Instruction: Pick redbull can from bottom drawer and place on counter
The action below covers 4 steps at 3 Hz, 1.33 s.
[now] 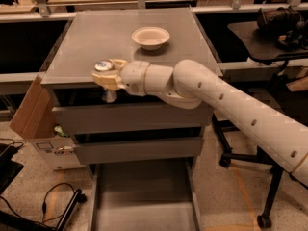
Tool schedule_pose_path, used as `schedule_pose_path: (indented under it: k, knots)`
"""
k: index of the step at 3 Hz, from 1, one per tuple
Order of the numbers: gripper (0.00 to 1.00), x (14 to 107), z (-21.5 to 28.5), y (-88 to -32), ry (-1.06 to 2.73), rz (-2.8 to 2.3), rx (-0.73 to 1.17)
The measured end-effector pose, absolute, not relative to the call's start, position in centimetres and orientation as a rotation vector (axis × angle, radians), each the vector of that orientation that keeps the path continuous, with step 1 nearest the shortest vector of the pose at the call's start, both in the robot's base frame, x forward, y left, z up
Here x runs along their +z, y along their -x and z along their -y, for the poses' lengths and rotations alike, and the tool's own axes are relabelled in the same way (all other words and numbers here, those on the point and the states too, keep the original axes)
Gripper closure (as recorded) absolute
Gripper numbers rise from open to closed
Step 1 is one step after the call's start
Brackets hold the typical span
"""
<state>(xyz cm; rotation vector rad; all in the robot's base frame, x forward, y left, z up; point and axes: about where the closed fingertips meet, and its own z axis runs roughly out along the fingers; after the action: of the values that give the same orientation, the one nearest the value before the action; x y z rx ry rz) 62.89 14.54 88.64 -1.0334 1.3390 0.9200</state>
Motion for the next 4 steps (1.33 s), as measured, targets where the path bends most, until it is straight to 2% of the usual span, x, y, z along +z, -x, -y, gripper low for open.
schedule_pose_path:
  k: [2,4]
  knots:
    - [1.0,100.7,-18.0,-67.7,1.026,-1.27,0.882]
    - [1.0,102.3,-19.5,-76.7,0.995,-1.283,0.862]
